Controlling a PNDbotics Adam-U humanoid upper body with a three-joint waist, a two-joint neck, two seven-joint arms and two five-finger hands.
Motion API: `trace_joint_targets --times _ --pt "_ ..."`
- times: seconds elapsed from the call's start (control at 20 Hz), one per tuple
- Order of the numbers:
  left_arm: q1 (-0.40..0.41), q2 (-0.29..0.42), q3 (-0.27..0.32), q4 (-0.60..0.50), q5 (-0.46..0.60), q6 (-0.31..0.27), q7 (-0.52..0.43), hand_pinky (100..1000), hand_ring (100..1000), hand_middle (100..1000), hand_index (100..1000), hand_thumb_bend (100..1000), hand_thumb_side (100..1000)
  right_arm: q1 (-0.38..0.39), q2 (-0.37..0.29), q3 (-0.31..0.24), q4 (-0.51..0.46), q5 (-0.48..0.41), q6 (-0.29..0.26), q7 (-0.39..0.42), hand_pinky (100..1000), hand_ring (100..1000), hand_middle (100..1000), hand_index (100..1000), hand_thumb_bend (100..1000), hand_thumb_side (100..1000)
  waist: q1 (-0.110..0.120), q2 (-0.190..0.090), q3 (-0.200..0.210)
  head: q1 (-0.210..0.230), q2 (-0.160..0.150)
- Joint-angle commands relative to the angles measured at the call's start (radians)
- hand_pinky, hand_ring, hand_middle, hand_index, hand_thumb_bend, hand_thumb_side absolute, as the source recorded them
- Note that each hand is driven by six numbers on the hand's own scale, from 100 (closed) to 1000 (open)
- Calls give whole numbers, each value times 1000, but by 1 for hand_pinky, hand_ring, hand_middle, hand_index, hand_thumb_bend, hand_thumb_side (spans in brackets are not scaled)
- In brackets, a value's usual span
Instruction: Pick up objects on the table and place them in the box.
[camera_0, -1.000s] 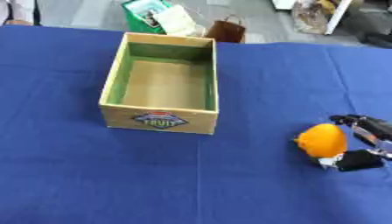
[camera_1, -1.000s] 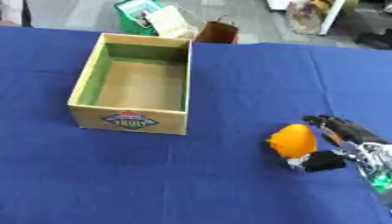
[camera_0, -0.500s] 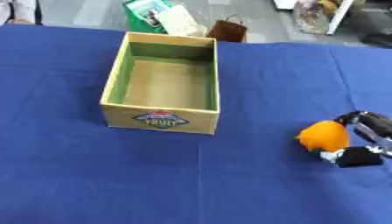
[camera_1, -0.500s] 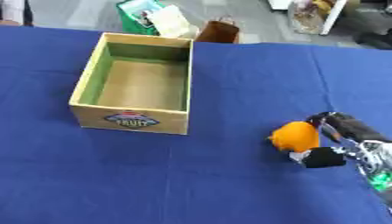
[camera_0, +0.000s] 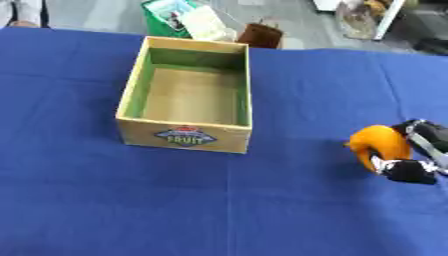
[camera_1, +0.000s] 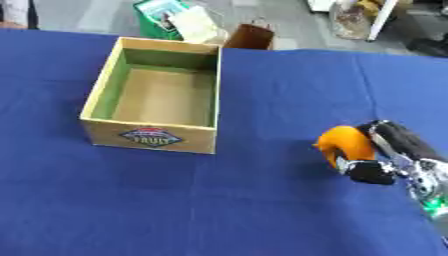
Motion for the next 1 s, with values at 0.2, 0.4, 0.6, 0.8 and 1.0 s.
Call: trace_joint_targets --times 0.2,0.4,0.6,0.8,1.0 --pt "-8 14 -1 -22 2 -1 0 443 355 465 536 100 789 -42 -56 -30 -106 -64 8 -63 744 773 535 685 100 405 0 -20 -1 1 -13" --pt "-8 16 -2 -22 2 0 0 443 355 465 537 100 789 -104 -99 -30 -110 -79 -22 -91 743 771 543 688 100 407 -3 -24 1 0 -15" --pt "-7 17 -4 -22 3 1 -1 443 355 465 537 100 787 -198 -150 -14 -110 -87 -46 -89 736 764 544 684 100 396 -4 -28 5 -3 -13" --pt "-4 18 -8 -22 4 2 -4 444 355 465 537 100 788 -342 -182 24 -110 -103 -52 -60 728 756 540 675 100 367 -6 -32 11 -7 -8" --pt "-2 20 -13 -22 7 3 -9 444 354 465 536 100 789 -489 -195 87 -110 -122 -4 -23 732 759 540 676 100 358 -9 -36 19 -13 -7"
